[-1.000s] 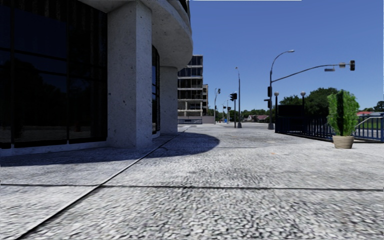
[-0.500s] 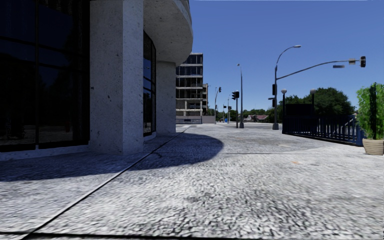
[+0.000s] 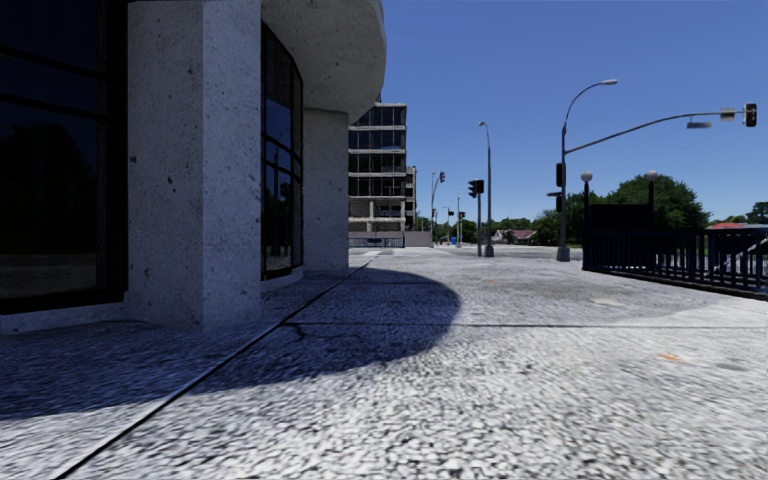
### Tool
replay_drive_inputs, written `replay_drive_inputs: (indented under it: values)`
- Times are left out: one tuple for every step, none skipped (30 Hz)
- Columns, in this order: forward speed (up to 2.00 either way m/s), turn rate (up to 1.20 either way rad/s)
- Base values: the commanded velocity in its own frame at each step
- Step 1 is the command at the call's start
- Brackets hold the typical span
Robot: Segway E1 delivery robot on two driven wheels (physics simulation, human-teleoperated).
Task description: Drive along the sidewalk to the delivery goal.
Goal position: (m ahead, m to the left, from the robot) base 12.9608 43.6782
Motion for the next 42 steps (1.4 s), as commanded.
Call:
replay_drive_inputs:
  values:
    - [2.0,0.0]
    - [2.0,0.0]
    - [2.0,0.0]
    - [2.0,0.0]
    - [2.0,0.0]
    - [2.0,0.0]
    - [2.0,0.0]
    - [2.0,0.0]
    - [2.0,0.0]
    - [2.0,0.0]
    - [2.0,0.0]
    - [2.0,0.0]
    - [2.0,0.0]
    - [2.0,0.0]
    - [2.0,0.0]
    - [2.0,0.0]
    - [2.0,0.0]
    - [2.0,0.0]
    - [2.0,0.0]
    - [2.0,0.0]
    - [2.0,0.0]
    - [2.0,0.0]
    - [2.0,0.0]
    - [2.0,0.0]
    - [2.0,0.0]
    - [2.0,0.0]
    - [2.0,0.0]
    - [2.0,0.0]
    - [2.0,0.0]
    - [2.0,0.0]
    - [2.0,0.0]
    - [2.0,0.0]
    - [2.0,0.0]
    - [2.0,0.0]
    - [2.0,0.0]
    - [2.0,0.0]
    - [2.0,0.0]
    - [2.0,0.0]
    - [2.0,0.0]
    - [2.0,0.0]
    - [2.0,0.0]
    - [2.0,0.0]
